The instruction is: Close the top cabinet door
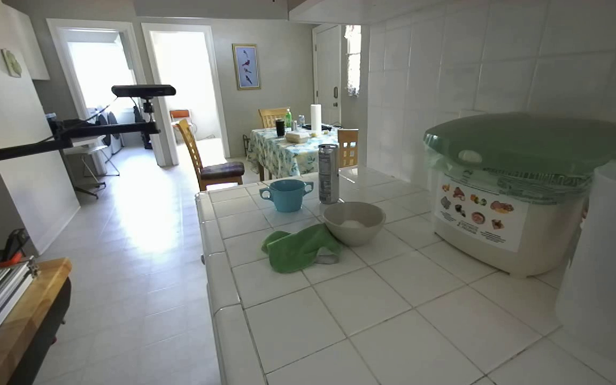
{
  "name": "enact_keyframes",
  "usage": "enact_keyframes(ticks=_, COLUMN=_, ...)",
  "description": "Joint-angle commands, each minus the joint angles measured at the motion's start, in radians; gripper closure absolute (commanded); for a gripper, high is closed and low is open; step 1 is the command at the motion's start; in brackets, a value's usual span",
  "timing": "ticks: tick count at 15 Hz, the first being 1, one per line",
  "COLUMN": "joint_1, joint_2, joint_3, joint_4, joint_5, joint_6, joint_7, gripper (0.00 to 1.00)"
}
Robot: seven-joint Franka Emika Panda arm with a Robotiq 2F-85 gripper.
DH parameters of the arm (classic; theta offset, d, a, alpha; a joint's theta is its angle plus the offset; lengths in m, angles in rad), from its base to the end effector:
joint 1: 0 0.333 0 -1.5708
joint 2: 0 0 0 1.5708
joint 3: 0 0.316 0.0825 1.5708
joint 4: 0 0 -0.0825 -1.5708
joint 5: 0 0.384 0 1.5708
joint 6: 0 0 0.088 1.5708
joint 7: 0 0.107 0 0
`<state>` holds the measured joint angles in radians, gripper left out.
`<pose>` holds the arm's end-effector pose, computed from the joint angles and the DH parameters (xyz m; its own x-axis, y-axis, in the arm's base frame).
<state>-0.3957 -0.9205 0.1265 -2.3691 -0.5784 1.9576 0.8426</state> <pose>0.2831 -0.0948 0.6795 0.3814 -0.5643 0.7322 -0.8865 -0.4477 0.1168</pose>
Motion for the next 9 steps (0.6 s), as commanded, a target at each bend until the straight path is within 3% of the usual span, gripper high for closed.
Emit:
enact_keyframes(ticks=1, joint_1=0.003, joint_2=-0.008, joint_3=-0.048, joint_4=-0.004, joint_5=-0.032, joint_6=0.006, joint_7=0.008, gripper=0.00)
enact_keyframes(ticks=9, joint_1=0.015, joint_2=-0.031, joint_3=-0.179, joint_4=-0.041, joint_5=-0.051, joint_6=0.170, joint_7=-0.075, gripper=0.00)
